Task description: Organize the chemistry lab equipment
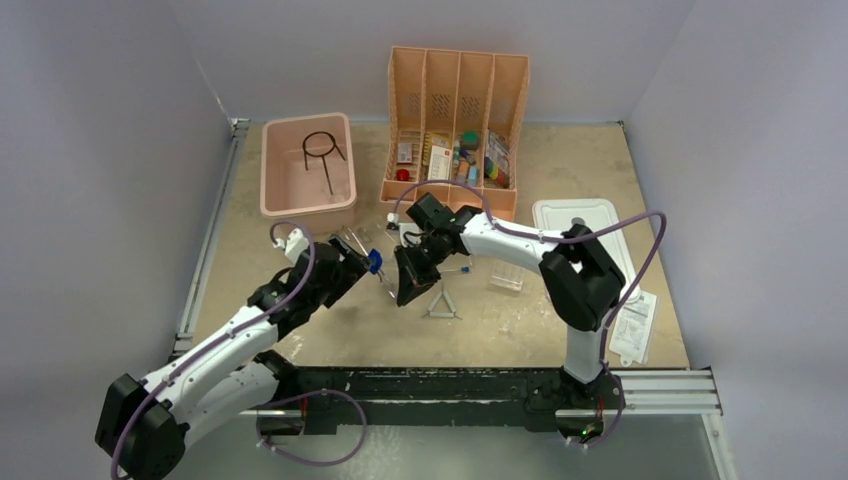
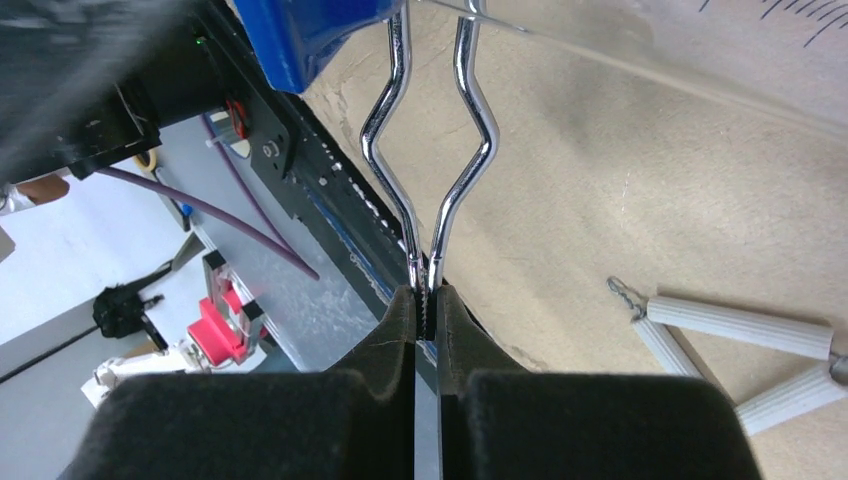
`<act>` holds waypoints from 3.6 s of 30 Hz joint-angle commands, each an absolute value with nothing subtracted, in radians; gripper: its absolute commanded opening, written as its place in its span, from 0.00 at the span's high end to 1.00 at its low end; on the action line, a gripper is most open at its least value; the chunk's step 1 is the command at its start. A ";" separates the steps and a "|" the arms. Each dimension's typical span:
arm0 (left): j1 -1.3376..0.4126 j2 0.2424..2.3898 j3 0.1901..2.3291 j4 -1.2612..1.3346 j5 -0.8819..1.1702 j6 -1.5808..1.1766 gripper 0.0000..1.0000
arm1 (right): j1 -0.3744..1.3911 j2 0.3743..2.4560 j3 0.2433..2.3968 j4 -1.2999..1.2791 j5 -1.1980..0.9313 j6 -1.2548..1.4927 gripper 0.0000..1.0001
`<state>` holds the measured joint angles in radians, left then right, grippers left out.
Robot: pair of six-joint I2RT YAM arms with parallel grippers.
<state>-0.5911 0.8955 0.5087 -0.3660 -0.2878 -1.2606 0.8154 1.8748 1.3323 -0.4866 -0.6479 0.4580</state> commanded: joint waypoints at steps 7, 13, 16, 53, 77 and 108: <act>-0.587 1.025 0.566 -0.207 -0.177 -1.197 0.15 | 0.816 1.872 1.350 -0.407 -0.782 0.373 1.00; -0.588 1.150 0.647 -0.217 -0.162 -1.140 0.13 | 0.816 1.852 1.309 -0.377 -0.789 0.377 1.00; -0.587 1.162 0.656 -0.230 -0.190 -1.151 0.07 | 0.816 1.842 1.282 -0.346 -0.794 0.392 1.00; -0.587 1.090 0.746 -0.401 -0.285 -1.136 1.00 | 0.815 1.586 1.199 -0.203 -0.521 0.403 0.37; -0.207 1.566 1.657 -0.728 -0.006 -0.389 1.00 | 0.706 1.379 1.223 -0.234 -0.194 0.335 0.23; 0.021 2.127 1.971 -0.842 -0.146 -0.080 1.00 | 0.533 1.636 1.402 -0.260 -0.207 0.304 0.25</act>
<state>0.0315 2.1323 1.9614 -0.9051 -0.1642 -0.1501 0.5369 1.6218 1.3453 -0.2825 -0.2150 0.3195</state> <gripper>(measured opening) 0.051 0.757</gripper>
